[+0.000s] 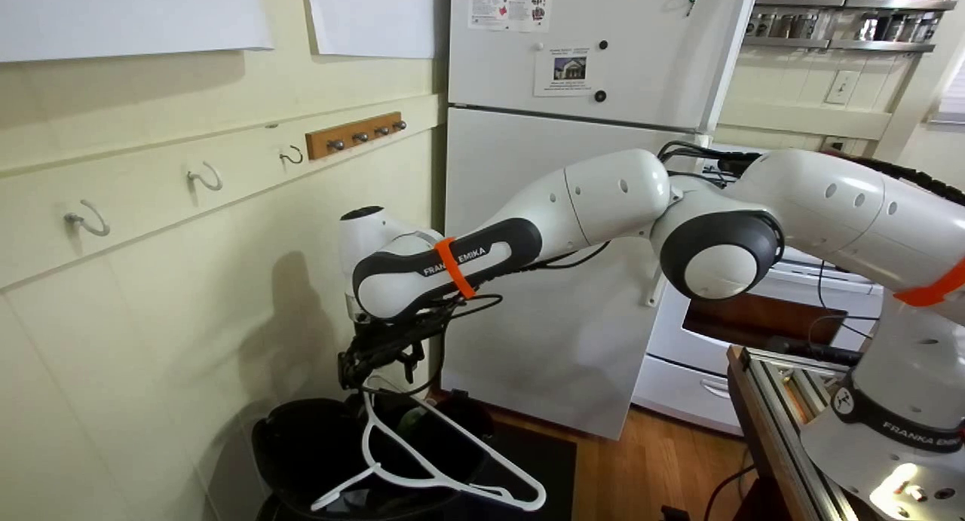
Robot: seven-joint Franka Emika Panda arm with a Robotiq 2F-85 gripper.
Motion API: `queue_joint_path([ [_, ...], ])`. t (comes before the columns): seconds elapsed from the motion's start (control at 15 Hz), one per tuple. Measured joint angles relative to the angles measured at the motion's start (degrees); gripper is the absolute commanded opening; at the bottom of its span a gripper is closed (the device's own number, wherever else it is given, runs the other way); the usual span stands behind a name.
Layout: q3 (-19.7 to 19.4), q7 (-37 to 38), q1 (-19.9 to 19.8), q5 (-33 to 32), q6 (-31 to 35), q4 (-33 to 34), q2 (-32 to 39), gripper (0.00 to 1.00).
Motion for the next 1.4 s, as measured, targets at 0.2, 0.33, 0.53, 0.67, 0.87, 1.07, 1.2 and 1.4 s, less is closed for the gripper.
queue_joint_path([
  [0.2,-0.13,1.29,0.17,-0.05,0.0,0.35,-0.09,1.0],
  [0.33,-0.21,1.99,0.31,-0.05,0.36,0.78,-0.2,1.0],
  [0.53,-0.23,2.7,0.52,-0.05,1.11,1.06,-0.31,1.0],
  [0.67,-0.21,2.94,0.61,-0.05,1.19,1.22,-0.31,1.0],
  [0.87,-0.38,3.52,0.74,-0.23,1.2,1.29,-0.31,1.0],
  [1.07,-1.4,5.11,1.2,-0.77,0.96,1.24,-0.3,1.0],
  [1.2,-2.0,6.05,1.51,-0.79,0.96,1.24,-0.32,1.0],
  [1.4,-2.49,6.8,1.86,-0.79,0.96,1.25,-0.56,1.0],
])
